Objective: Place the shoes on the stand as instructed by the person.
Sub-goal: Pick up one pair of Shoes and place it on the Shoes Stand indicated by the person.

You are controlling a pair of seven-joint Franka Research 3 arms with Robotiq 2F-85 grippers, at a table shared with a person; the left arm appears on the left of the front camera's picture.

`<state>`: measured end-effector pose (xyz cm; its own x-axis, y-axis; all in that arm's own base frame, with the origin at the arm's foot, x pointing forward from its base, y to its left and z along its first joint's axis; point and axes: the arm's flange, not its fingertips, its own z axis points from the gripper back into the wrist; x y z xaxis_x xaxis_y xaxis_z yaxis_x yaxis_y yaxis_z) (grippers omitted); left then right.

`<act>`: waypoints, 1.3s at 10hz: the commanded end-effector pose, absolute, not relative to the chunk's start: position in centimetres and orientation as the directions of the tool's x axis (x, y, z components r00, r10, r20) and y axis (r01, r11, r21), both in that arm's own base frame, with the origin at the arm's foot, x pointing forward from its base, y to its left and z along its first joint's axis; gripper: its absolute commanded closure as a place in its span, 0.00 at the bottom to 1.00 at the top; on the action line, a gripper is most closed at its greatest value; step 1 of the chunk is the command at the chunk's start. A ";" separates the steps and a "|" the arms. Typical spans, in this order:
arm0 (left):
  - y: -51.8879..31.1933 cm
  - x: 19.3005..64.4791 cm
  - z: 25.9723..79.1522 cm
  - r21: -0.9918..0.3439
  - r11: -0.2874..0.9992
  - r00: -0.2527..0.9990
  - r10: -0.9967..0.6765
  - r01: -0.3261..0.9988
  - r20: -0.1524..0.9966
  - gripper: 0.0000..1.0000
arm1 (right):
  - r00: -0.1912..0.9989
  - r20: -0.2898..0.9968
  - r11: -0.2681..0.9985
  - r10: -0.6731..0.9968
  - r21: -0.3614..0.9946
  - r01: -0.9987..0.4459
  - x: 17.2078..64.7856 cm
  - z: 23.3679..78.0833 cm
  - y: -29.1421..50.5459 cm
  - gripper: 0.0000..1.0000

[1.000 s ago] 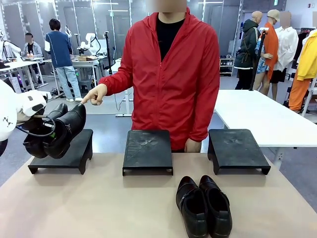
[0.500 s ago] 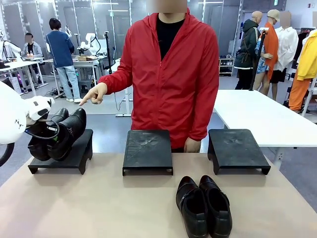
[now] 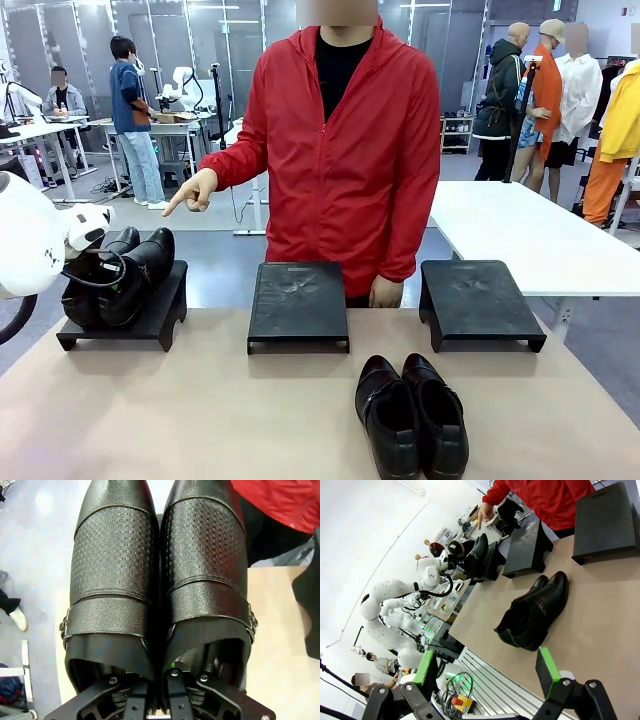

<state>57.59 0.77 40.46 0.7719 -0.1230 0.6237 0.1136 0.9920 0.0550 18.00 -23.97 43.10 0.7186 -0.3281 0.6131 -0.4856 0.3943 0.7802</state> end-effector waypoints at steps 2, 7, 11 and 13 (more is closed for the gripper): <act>1.2 58.7 40.6 0.044 0.991 0.750 -0.123 0.124 0.650 0.92 | 0.704 0.631 0.396 -0.327 0.768 -0.504 17.9 43.3 -24.0 0.00; 0.5 57.8 41.7 0.039 0.990 0.745 -0.131 0.139 0.654 0.48 | 0.704 0.631 0.396 -0.327 0.768 -0.504 17.9 43.3 -24.0 0.00; -0.2 56.4 43.4 0.036 0.991 0.759 -0.121 0.127 0.640 0.00 | 0.704 0.631 0.396 -0.327 0.768 -0.504 17.9 43.3 -24.0 0.00; -0.4 55.4 44.1 0.017 0.993 0.780 -0.105 0.119 0.618 0.02 | 0.704 0.631 0.396 -0.327 0.768 -0.504 17.9 43.3 -24.0 0.00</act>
<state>56.47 0.00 43.27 0.7556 -0.1183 0.6443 0.1259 0.9914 0.0344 18.00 -23.97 43.10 0.7185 -0.3281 0.6133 -0.4858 0.3943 0.7801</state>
